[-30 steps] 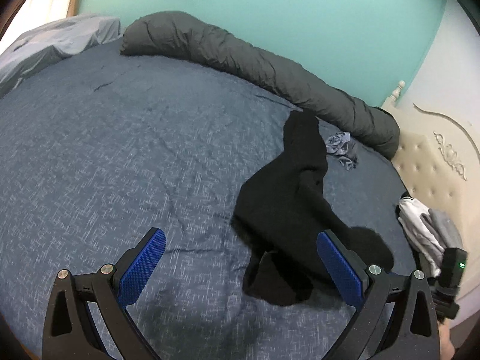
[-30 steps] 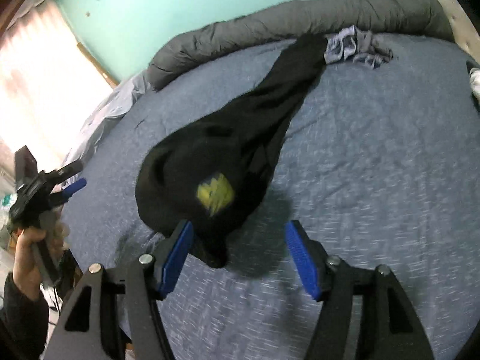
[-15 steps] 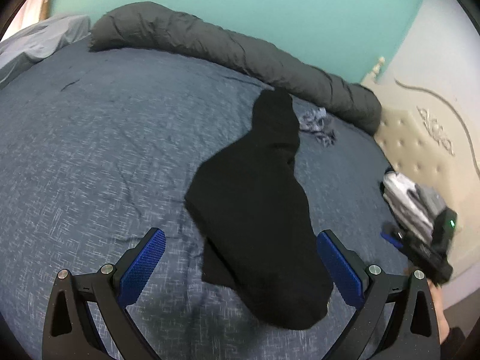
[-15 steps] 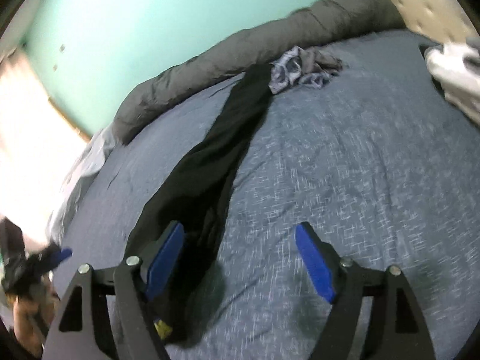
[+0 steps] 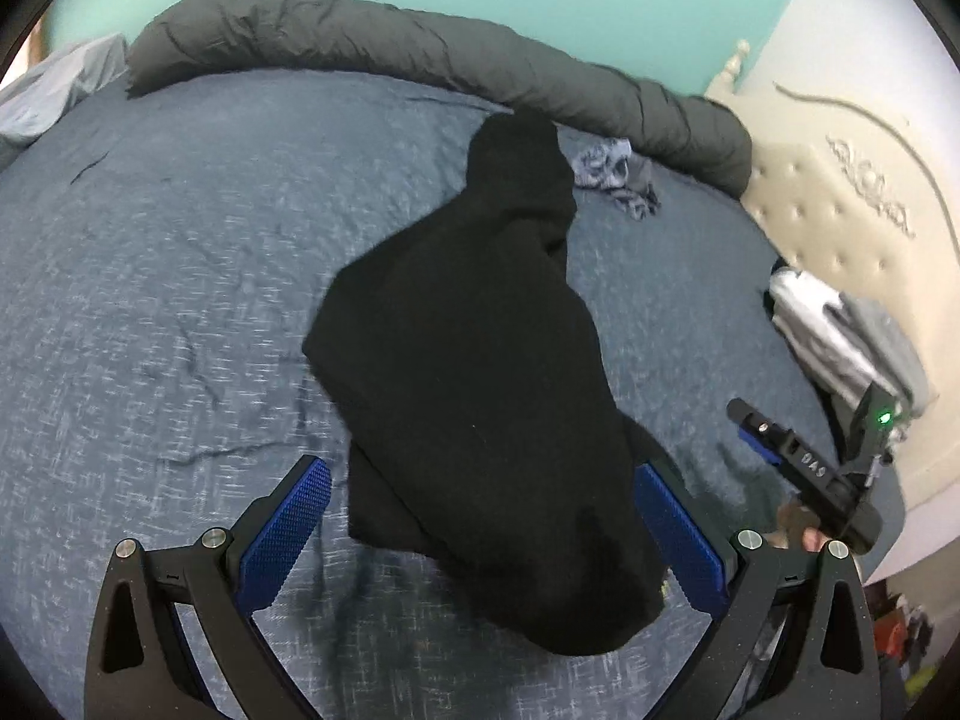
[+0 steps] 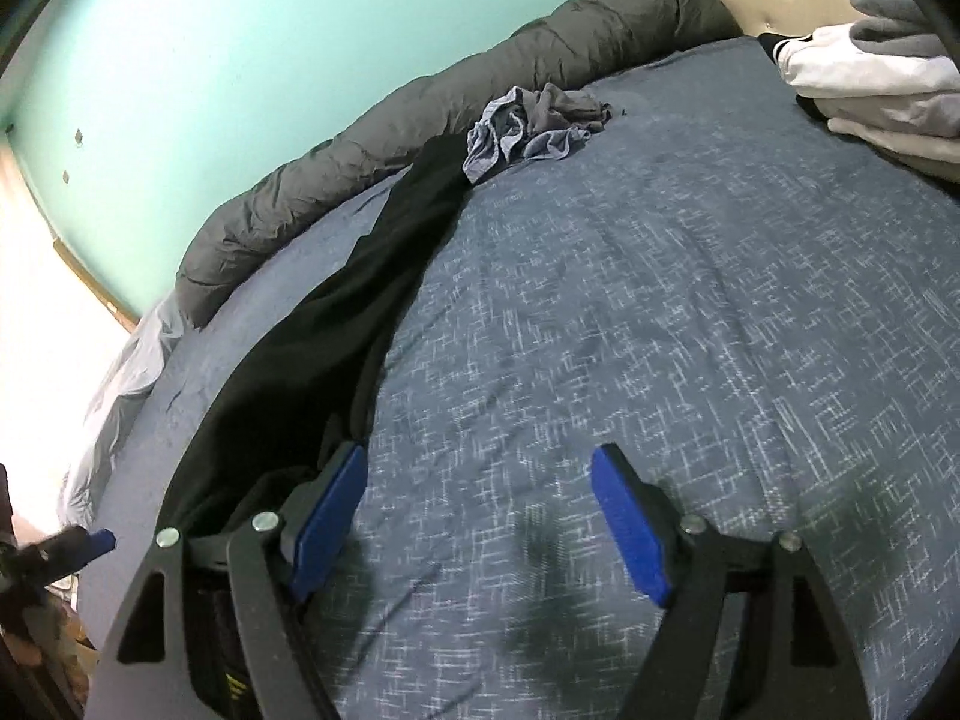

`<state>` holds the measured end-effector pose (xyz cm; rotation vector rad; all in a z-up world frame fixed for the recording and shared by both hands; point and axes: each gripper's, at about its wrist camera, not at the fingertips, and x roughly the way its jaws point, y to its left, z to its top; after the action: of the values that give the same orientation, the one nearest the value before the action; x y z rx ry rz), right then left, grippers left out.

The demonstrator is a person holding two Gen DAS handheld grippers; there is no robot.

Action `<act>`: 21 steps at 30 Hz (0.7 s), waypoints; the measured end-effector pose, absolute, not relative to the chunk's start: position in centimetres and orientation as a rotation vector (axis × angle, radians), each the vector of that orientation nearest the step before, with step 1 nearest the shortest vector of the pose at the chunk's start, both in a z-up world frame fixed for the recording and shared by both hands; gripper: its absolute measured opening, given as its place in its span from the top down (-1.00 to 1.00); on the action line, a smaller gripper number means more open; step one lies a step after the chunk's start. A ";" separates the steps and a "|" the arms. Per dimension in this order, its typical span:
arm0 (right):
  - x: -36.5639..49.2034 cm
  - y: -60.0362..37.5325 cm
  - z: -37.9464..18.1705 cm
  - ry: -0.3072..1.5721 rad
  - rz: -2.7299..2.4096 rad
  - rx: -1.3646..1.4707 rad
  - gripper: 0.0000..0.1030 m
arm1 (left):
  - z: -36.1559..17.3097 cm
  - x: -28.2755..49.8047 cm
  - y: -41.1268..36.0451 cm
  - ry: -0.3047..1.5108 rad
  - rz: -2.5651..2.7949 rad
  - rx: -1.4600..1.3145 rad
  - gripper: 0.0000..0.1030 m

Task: Fold clothes
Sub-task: 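Lift the black garment with the right tool and drag it across the bed, then grasp the black garment's edge with the left tool while the right tool holds it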

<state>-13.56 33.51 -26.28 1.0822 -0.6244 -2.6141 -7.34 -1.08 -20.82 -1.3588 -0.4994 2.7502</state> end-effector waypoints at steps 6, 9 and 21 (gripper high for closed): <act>-13.0 33.8 -27.2 -0.594 -2.639 1.052 -0.52 | -23.3 -8.1 0.8 -0.422 2.715 -1.432 -0.99; -13.0 33.8 -27.6 -0.601 -2.630 1.068 -0.52 | -24.0 -8.5 0.8 -0.436 2.716 -1.457 -0.99; -12.6 33.7 -27.4 -0.615 -2.623 1.047 -0.52 | -27.1 -10.2 1.3 -0.450 2.633 -1.567 -0.99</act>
<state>-12.55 33.67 -27.37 1.0474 -0.6151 -2.6233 -10.21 1.29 -27.11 -1.5669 -0.4501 2.6333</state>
